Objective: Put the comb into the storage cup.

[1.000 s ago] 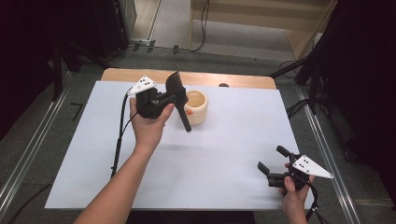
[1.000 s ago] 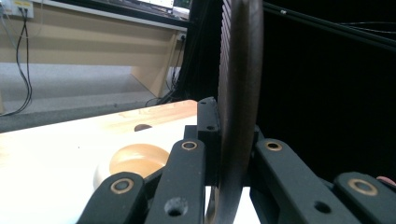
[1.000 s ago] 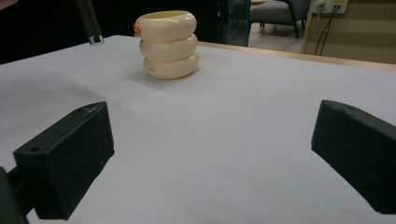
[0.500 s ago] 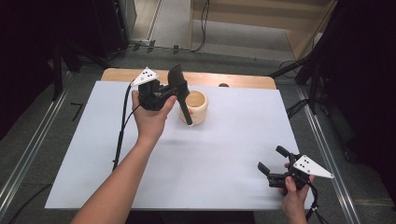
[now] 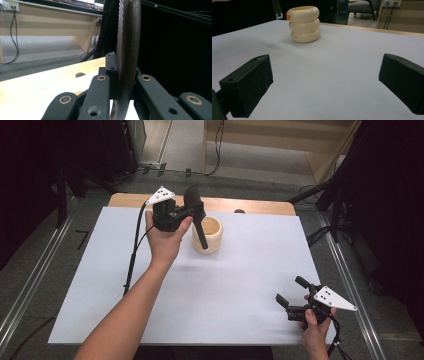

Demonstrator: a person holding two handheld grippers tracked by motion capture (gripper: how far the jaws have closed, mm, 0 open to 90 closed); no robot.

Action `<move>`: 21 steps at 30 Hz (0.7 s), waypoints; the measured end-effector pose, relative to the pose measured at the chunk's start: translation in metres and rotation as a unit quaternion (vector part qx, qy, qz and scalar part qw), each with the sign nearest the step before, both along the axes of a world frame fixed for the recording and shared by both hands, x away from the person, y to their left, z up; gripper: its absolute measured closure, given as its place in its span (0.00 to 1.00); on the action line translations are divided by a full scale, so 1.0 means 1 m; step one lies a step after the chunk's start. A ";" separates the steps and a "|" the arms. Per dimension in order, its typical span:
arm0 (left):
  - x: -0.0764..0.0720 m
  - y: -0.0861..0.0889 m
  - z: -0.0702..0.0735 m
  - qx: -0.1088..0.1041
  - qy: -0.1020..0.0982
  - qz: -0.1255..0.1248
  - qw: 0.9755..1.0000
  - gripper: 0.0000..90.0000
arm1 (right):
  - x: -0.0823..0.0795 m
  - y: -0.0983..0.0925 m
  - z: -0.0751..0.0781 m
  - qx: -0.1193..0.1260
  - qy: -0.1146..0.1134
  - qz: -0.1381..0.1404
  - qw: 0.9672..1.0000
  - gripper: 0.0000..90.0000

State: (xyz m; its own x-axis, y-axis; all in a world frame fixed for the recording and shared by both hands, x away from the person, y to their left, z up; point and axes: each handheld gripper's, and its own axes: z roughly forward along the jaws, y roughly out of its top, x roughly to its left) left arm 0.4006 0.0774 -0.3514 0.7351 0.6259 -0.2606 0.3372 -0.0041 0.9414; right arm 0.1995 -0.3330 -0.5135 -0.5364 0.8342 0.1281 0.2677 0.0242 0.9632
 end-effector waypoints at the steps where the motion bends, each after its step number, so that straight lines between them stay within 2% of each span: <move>1: 0.002 -0.001 0.001 0.000 0.001 -0.002 1.000 0.95 | 0.000 0.000 0.000 -0.001 0.000 0.000 1.000 0.00; 8: 0.011 -0.005 0.006 0.001 -0.002 0.002 1.000 0.95 | 0.000 0.000 0.000 -0.001 0.001 0.001 1.000 0.00; 12: 0.017 -0.006 0.004 -0.008 0.006 0.007 1.000 0.95 | 0.000 0.000 -0.001 -0.001 0.000 0.002 1.000 0.00; 21: 0.027 -0.009 0.012 -0.008 0.003 0.013 1.000 0.95 | 0.001 0.000 -0.001 0.000 0.000 0.001 1.000 0.00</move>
